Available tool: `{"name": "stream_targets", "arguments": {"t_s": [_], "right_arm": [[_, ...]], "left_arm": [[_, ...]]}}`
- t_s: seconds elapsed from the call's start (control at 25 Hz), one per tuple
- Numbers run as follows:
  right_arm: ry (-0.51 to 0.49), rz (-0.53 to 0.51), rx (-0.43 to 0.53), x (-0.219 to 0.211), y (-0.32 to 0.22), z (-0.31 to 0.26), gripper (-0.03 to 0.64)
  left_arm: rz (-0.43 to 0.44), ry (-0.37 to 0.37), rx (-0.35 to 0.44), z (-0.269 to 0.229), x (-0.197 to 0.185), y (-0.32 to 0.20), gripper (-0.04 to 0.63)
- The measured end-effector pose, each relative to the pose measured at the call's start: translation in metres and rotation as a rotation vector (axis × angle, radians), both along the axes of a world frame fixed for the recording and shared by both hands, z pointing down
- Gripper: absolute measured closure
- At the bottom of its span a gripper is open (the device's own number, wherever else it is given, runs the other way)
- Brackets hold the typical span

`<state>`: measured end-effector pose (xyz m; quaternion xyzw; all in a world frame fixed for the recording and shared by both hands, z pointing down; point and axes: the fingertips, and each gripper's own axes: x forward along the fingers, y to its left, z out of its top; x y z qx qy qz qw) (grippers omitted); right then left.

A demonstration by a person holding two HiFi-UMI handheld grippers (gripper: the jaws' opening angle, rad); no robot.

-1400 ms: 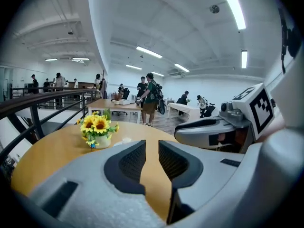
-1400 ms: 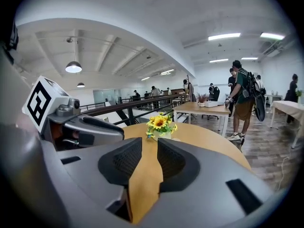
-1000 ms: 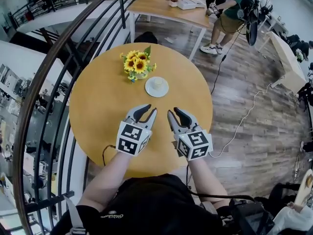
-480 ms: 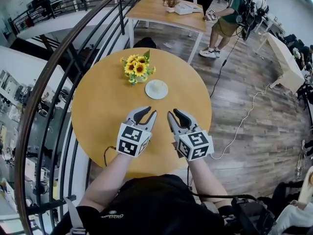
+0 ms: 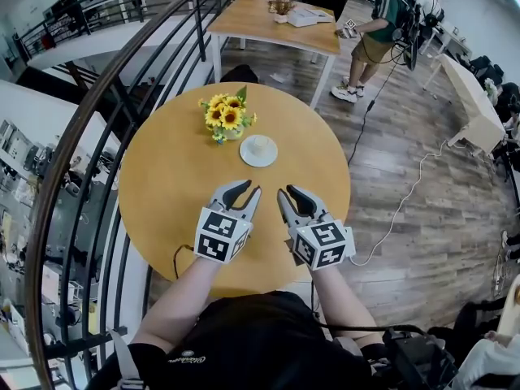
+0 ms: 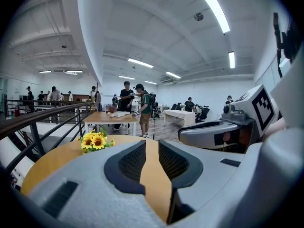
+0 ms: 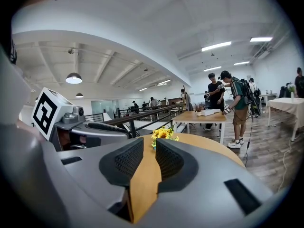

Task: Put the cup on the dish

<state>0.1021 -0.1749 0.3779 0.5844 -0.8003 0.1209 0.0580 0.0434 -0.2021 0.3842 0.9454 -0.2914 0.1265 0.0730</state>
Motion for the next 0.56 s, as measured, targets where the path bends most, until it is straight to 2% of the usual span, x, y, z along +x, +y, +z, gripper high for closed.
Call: {"name": "stream_targets", "arguments": {"t_s": [0.56], "right_arm": [[-0.006, -0.003, -0.009, 0.004, 0.004, 0.009, 0.543]], "left_arm": [[0.0, -0.007, -0.013, 0.011, 0.007, 0.004, 0.511]]}}
